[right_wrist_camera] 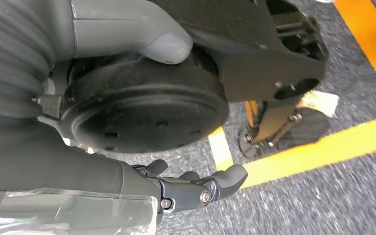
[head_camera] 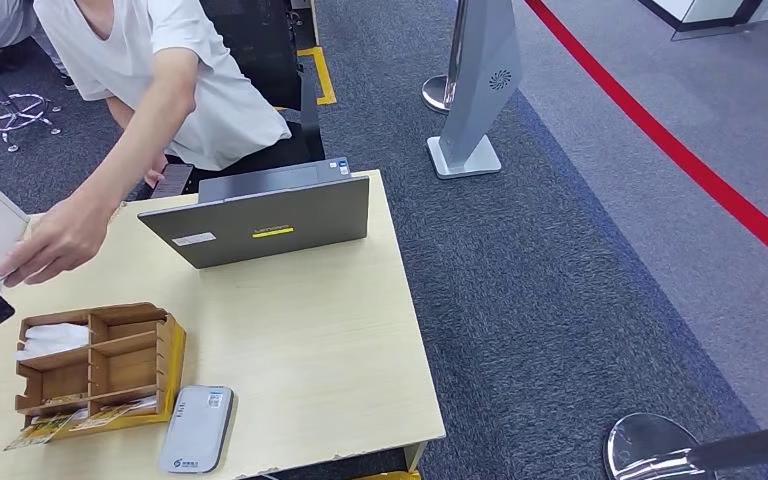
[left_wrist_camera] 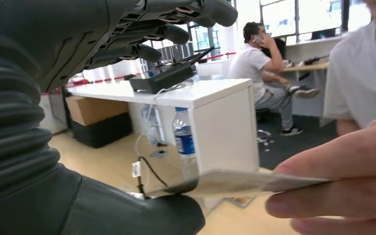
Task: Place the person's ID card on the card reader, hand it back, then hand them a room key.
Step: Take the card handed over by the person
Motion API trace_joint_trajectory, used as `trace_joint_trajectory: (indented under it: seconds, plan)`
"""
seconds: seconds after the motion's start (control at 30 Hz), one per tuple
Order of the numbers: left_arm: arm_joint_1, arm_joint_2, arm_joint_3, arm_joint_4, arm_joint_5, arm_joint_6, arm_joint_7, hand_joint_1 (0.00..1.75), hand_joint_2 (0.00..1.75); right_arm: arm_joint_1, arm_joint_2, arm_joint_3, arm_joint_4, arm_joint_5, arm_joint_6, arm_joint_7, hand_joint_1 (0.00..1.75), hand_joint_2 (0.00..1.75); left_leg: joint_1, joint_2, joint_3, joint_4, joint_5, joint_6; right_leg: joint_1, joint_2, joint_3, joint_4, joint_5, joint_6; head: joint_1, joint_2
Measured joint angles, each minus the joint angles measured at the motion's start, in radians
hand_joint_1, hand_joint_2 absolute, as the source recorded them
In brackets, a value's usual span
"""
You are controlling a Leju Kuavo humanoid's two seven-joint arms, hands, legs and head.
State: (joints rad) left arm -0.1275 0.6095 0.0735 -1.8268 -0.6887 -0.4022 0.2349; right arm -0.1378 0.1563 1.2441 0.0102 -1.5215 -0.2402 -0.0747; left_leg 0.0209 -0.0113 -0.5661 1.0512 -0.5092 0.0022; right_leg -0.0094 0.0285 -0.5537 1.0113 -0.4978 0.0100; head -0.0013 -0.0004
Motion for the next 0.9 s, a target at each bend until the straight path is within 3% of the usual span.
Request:
trace_joint_trajectory:
  seconds: [0.03,0.23,0.4,0.7,0.9]
  plan:
    - [0.000,0.018,-0.010,0.004,-0.014,-0.020,0.020,1.75,1.75,0.000,0.000,0.006,0.000,-0.003,0.002,0.004,0.00,1.75,0.000,0.000,0.000,0.000,0.000,0.000,0.000,0.000,0.000,0.000,0.000,0.000,0.000,0.000]
    - [0.003,0.125,-0.059,0.020,-0.085,-0.146,0.128,1.75,1.75,-0.001,-0.004,0.044,0.000,-0.022,0.014,0.019,0.00,1.75,0.000,0.000,-0.001,0.000,0.000,0.000,0.000,0.000,0.000,0.000,0.000,0.000,0.000,0.000]
    - [0.005,0.177,-0.077,0.028,-0.101,-0.197,0.158,1.75,1.75,-0.001,-0.007,0.063,0.000,-0.033,0.024,0.023,0.00,1.75,0.000,0.000,-0.001,0.000,0.000,0.000,0.000,0.000,0.000,0.000,0.000,0.000,0.000,0.000]
    - [0.008,0.208,-0.102,0.030,-0.105,-0.200,0.145,1.75,1.75,-0.001,-0.009,0.079,0.000,-0.038,0.028,0.023,0.00,1.75,0.000,0.000,-0.001,0.000,0.000,0.000,0.000,0.000,0.000,0.000,0.000,0.000,0.000,0.000]
    - [0.011,0.200,-0.124,0.019,-0.160,-0.134,0.116,1.75,1.75,0.000,-0.009,0.082,0.000,-0.049,0.029,0.019,0.00,1.75,0.000,0.000,-0.001,0.000,0.000,0.000,0.000,0.000,-0.001,0.000,0.000,0.000,0.000,0.000]
